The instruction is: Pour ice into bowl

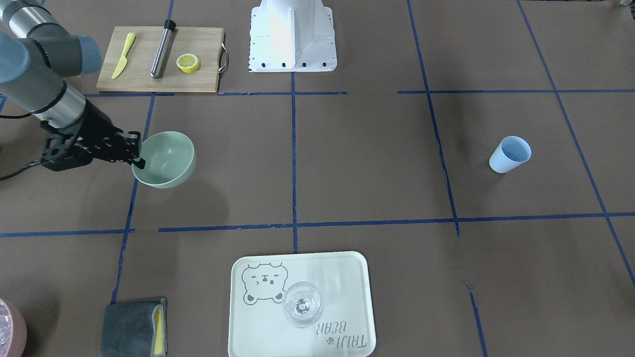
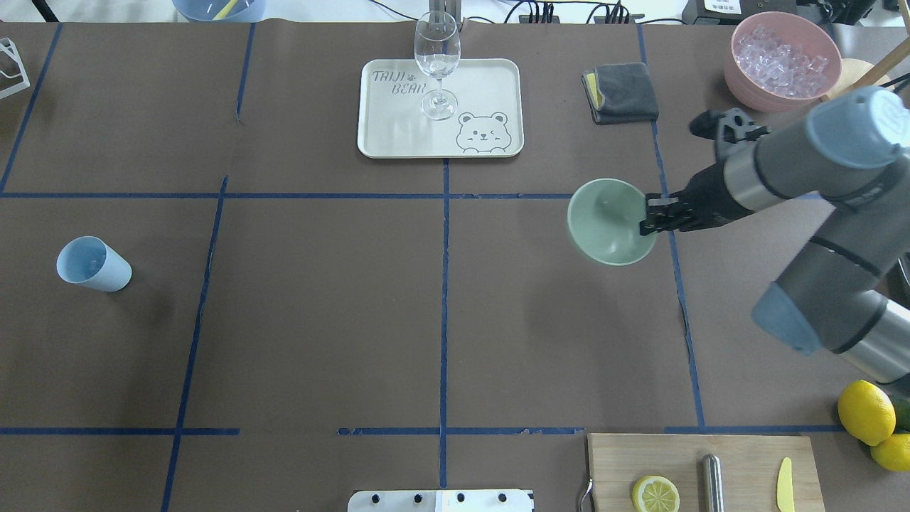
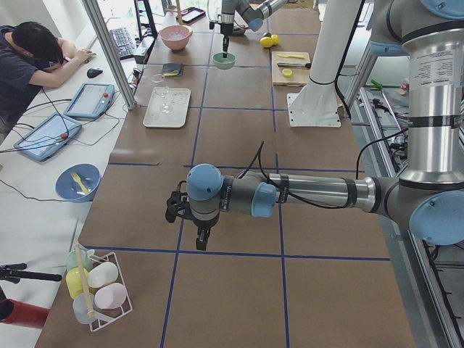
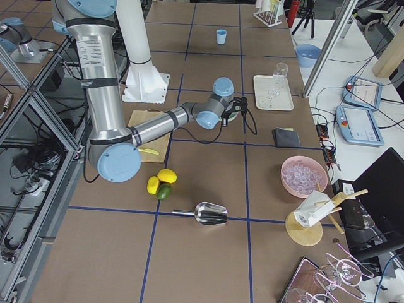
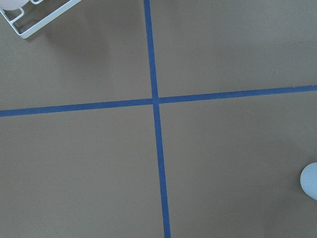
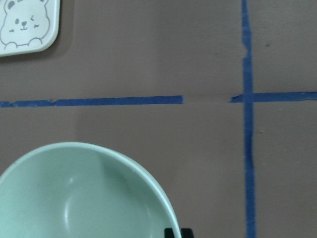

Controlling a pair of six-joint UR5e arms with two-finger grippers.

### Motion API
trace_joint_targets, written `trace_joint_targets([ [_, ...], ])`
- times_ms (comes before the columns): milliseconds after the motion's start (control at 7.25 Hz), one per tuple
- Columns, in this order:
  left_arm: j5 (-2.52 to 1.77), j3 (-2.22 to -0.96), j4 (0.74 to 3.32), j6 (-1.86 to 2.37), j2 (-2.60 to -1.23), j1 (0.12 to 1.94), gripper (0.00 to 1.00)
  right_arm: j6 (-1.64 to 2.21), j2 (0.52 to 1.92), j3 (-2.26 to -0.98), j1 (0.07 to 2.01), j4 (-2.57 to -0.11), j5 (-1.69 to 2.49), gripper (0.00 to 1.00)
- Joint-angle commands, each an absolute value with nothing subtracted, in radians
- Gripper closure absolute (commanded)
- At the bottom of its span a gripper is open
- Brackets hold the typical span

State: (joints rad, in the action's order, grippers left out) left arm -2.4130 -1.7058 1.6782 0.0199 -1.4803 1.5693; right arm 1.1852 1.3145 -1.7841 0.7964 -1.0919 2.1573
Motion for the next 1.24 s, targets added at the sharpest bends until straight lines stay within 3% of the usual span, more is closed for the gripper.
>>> trace_joint_targets([
  [0, -2.413, -1.706, 1.678, 0.02, -1.48, 1.569, 0.0, 1.361, 1.078, -1.744, 0.607, -1.304, 1.951, 0.91],
  [138, -2.413, -1.706, 1.678, 0.02, -1.48, 1.569, 0.0, 1.444, 0.964, -1.667, 0.559, -1.363, 1.935, 0.92],
  [414, -2.413, -1.706, 1.678, 0.02, -1.48, 1.569, 0.0, 1.499, 0.864, -1.541, 0.49, -1.374, 1.869, 0.92],
  [1103, -2.413, -1.706, 1.678, 0.02, -1.48, 1.569, 0.0, 1.513, 0.874, -1.554, 0.48, -1.379, 1.868, 0.91],
])
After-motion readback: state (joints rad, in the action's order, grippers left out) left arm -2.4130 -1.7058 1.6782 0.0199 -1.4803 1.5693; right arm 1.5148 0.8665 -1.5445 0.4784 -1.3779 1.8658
